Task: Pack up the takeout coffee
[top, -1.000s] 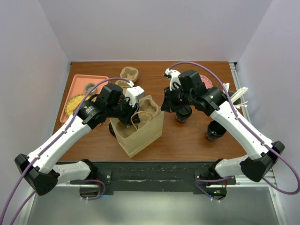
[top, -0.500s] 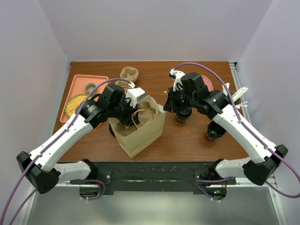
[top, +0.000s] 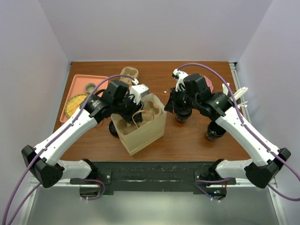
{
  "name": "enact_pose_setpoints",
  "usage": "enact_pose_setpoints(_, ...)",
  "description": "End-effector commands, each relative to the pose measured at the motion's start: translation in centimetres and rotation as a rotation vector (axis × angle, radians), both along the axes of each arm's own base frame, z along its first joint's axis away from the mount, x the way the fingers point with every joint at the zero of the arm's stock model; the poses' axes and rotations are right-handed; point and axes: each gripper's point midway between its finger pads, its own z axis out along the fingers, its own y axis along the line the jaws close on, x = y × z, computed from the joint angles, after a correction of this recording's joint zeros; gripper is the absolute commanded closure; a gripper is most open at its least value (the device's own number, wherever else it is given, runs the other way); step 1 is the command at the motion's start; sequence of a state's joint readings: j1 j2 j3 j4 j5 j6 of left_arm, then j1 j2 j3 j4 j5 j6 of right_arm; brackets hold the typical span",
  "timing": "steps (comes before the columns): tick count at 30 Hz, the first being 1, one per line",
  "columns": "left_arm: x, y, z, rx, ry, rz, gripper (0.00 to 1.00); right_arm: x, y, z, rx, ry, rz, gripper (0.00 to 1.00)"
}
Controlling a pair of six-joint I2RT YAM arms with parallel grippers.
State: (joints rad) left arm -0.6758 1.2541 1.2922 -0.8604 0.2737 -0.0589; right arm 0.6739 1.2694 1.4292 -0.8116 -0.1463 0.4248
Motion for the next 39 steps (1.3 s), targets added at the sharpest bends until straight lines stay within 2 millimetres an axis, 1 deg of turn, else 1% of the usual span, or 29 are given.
enact_pose_setpoints(1, 1.4, -1.5, 4.6, -0.086, -0.083, 0.001, 0.51, 0.2, -0.7, 1.6, 0.035, -0.058, -0.048, 1.00)
enact_pose_setpoints(2, 1.6, -1.6, 4.9, -0.094, -0.084, 0.014, 0.49, 0.2, -0.8, 1.6, 0.036, -0.061, -0.051, 1.00)
enact_pose_setpoints(3, 1.8, -1.8, 5.7, -0.108, -0.096, 0.018, 0.41, 0.1, -0.9, 1.8, 0.040, -0.065, -0.056, 1.00)
enact_pose_setpoints(4, 1.8, -1.8, 6.0, -0.117, -0.097, 0.021, 0.39, 0.1, -0.9, 1.6, 0.036, -0.065, -0.059, 1.00)
enact_pose_setpoints(6, 1.8, -2.0, 6.5, -0.130, -0.095, 0.026, 0.37, 0.1, -1.0, 1.7, 0.036, -0.067, -0.062, 1.00)
enact_pose_setpoints(11, 1.6, -1.9, 6.8, -0.136, -0.084, 0.038, 0.37, 0.3, -1.3, 1.6, 0.030, -0.069, -0.082, 1.00)
enact_pose_setpoints(14, 1.7, -2.0, 7.8, -0.158, -0.094, 0.054, 0.37, 0.4, -1.5, 1.3, 0.019, -0.063, -0.101, 1.00)
enact_pose_setpoints(17, 2.3, -2.1, 10.3, -0.215, -0.137, 0.097, 0.37, 0.8, -2.2, 1.0, -0.004, -0.071, -0.140, 1.00)
enact_pose_setpoints(19, 2.4, -2.1, 11.8, -0.257, -0.160, 0.117, 0.34, 1.3, -2.8, 1.2, -0.016, -0.091, -0.183, 1.00)
enact_pose_setpoints(20, 2.4, -2.2, 13.3, -0.292, -0.175, 0.123, 0.32, 1.6, -3.2, 1.4, -0.022, -0.105, -0.207, 1.00)
enact_pose_setpoints(22, 2.5, -2.3, 14.4, -0.311, -0.185, 0.138, 0.32, 2.1, -3.9, 2.0, -0.031, -0.129, -0.250, 1.00)
enact_pose_setpoints(23, 2.6, -2.0, 15.5, -0.322, -0.192, 0.165, 0.32, 2.3, -4.1, 2.1, -0.036, -0.135, -0.263, 1.00)
enact_pose_setpoints(25, 2.8, -1.4, 16.0, -0.320, -0.186, 0.216, 0.32, 2.5, -4.8, 2.3, -0.051, -0.136, -0.313, 1.00)
enact_pose_setpoints(26, 2.8, -0.6, 16.1, -0.308, -0.171, 0.273, 0.31, 2.4, -4.9, 2.4, -0.047, -0.135, -0.313, 1.00)
enact_pose_setpoints(28, 2.6, 0.0, 15.9, -0.291, -0.148, 0.311, 0.30, 1.8, -4.6, 2.6, -0.010, -0.121, -0.301, 1.00)
enact_pose_setpoints(29, 2.3, 1.0, 15.5, -0.271, -0.118, 0.375, 0.29, 1.5, -4.6, 2.6, -0.006, -0.115, -0.296, 0.96)
enact_pose_setpoints(30, 1.9, 1.5, 15.6, -0.270, -0.111, 0.395, 0.29, 1.3, -4.6, 2.8, 0.005, -0.112, -0.296, 0.90)
enact_pose_setpoints(31, 1.5, 2.0, 15.5, -0.268, -0.095, 0.417, 0.29, 1.0, -4.7, 2.8, 0.004, -0.104, -0.292, 0.80)
enact_pose_setpoints(32, 0.7, 3.1, 14.7, -0.248, -0.047, 0.482, 0.29, 0.6, -4.1, 2.9, 0.022, -0.089, -0.262, 0.77)
enact_pose_setpoints(34, -0.1, 4.2, 13.3, -0.207, 0.009, 0.544, 0.30, 0.4, -3.6, 3.3, 0.023, -0.089, -0.221, 0.69)
enact_pose_setpoints(35, -1.1, 4.9, 11.4, -0.155, 0.084, 0.585, 0.30, 0.2, -3.4, 3.6, 0.028, -0.087, -0.204, 0.68)
enact_pose_setpoints(36, -1.8, 5.2, 10.8, -0.146, 0.108, 0.587, 0.30, 0.4, -3.5, 4.9, 0.032, -0.109, -0.204, 0.66)
enact_pose_setpoints(37, -2.3, 5.3, 10.2, -0.143, 0.128, 0.587, 0.30, 0.5, -3.8, 4.2, -0.014, -0.082, -0.213, 0.64)
enact_pose_setpoints(38, -2.9, 5.5, 9.6, -0.158, 0.147, 0.601, 0.30, 0.9, -4.3, 4.3, -0.041, -0.087, -0.238, 0.62)
enact_pose_setpoints(39, -3.0, 5.5, 9.7, -0.180, 0.143, 0.605, 0.30, 1.1, -4.5, 5.4, -0.054, -0.110, -0.239, 0.60)
